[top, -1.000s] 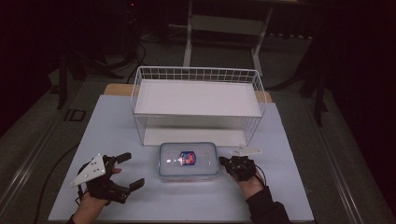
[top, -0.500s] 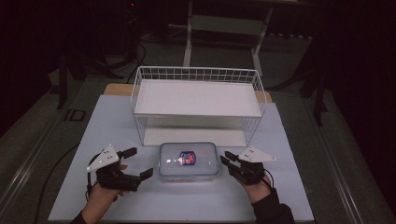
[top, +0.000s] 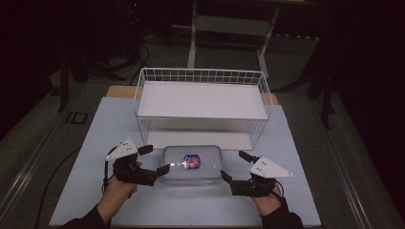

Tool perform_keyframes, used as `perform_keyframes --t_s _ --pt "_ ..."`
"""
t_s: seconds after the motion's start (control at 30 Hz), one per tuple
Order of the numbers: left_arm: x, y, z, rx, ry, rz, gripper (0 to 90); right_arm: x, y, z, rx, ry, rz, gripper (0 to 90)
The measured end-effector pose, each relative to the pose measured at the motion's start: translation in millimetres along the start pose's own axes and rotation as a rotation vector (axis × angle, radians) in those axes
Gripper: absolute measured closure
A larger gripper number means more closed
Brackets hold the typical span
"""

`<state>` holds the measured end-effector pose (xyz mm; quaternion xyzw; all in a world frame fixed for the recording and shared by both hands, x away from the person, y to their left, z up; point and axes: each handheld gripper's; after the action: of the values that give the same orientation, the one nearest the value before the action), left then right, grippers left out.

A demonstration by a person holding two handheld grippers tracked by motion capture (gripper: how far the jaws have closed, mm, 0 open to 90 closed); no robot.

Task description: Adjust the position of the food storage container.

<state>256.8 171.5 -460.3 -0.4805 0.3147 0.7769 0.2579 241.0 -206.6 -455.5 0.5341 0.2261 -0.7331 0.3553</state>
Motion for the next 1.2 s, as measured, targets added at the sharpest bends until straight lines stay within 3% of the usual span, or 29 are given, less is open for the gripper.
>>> perform_keyframes --t_s 0.17,0.2,0.27,0.3,0.33,0.37,0.4,0.5,0.57,0.6,0.63,0.67,0.7,0.73,0.77,0.8,1.03,1.2 --pt "-1.7 -6.8 -8.8 -0.004 -0.035 0.037 0.0 0.6 1.4 4.0 -0.024 0.010 -0.004 17.1" --pt "-1.8 -9.7 -11.4 0.011 -0.047 0.058 0.0 0.6 0.2 5.0 0.024 -0.021 0.019 16.5" --pt "-1.7 -17.5 -18.7 0.012 -0.088 0.102 0.0 1.0 0.2 6.2 0.041 -0.021 0.011 18.1" --pt "-1.7 -17.5 -18.7 0.012 -0.088 0.102 0.0 1.0 0.2 6.2 0.041 -0.021 0.011 18.1" --pt "-1.2 -21.0 -23.7 0.012 -0.123 0.115 0.0 1.4 1.4 7.7 0.012 -0.001 -0.010 18.1" --pt "-1.2 -21.0 -23.7 0.012 -0.123 0.115 0.0 1.4 1.4 7.7 0.012 -0.001 -0.010 18.1" --pt "0.5 -24.7 -29.0 0.017 -0.155 0.133 0.0 1.5 1.3 7.6 0.001 0.000 -0.001 17.3" --pt "3.6 -29.7 -32.9 0.027 -0.183 0.170 0.0 2.2 0.2 7.3 0.004 -0.007 0.008 16.0" --pt "7.5 -34.0 -36.4 0.030 -0.205 0.194 0.0 2.3 -0.2 7.8 -0.001 -0.013 -0.011 13.7" --pt "12.4 -39.3 -39.6 0.031 -0.227 0.243 0.0 2.2 0.7 8.2 0.003 -0.016 -0.028 12.0" --pt "12.4 -39.3 -39.6 0.031 -0.227 0.243 0.0 2.2 0.7 8.2 0.003 -0.016 -0.028 12.0" --pt "17.9 -45.3 -41.7 0.035 -0.241 0.300 0.0 2.4 1.1 8.8 0.009 -0.010 -0.041 10.8" --pt "17.9 -45.3 -41.7 0.035 -0.241 0.300 0.0 2.4 1.1 8.8 0.009 -0.010 -0.041 10.8" --pt "23.0 -49.9 -43.2 0.065 -0.246 0.352 0.0 2.9 1.9 8.4 0.013 -0.013 -0.048 10.3" --pt "23.0 -49.9 -43.2 0.065 -0.246 0.352 0.0 2.9 1.9 8.4 0.013 -0.013 -0.048 10.3" --pt "26.9 -53.0 -44.8 0.084 -0.256 0.393 0.0 3.2 1.3 6.9 0.041 -0.027 -0.048 10.3" --pt "32.4 -57.0 -45.3 0.097 -0.281 0.424 0.0 3.2 0.8 5.6 0.045 -0.029 -0.052 10.2" --pt "34.6 -58.3 -46.3 0.101 -0.296 0.436 5.4 6.8 3.2 1.4 0.039 -0.052 -0.082 10.3"
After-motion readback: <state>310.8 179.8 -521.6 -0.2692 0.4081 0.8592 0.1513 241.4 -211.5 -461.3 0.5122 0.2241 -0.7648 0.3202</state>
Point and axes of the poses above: each handheld gripper's, and its own axes: z roughly backward along the jaws, x roughly out of its underside, y roughly to its right, and after that the axes turned 2 degrees about -x, right-handed
